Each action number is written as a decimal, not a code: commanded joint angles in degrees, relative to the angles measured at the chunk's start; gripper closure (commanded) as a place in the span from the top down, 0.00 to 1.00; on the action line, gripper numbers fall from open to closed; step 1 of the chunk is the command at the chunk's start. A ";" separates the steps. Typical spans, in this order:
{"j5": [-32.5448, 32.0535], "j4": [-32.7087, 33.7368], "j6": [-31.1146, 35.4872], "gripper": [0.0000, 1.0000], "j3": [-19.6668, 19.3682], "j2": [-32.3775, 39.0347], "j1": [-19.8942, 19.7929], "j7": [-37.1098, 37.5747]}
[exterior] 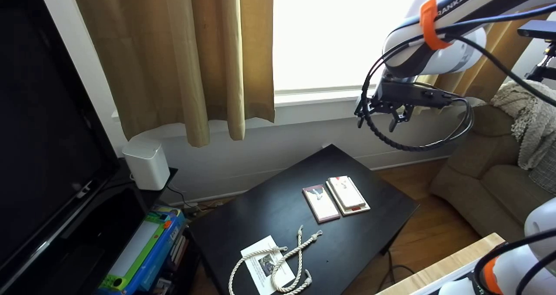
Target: Place both books, which are on the right, on the one to the left
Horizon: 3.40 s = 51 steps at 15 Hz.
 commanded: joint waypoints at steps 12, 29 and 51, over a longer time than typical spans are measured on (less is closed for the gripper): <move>-28.29 25.31 11.76 1.00 -12.09 43.88 12.36 39.66; -16.97 34.25 13.03 1.00 -14.57 56.11 12.41 32.03; 0.85 71.25 14.59 1.00 -13.91 91.62 8.83 17.89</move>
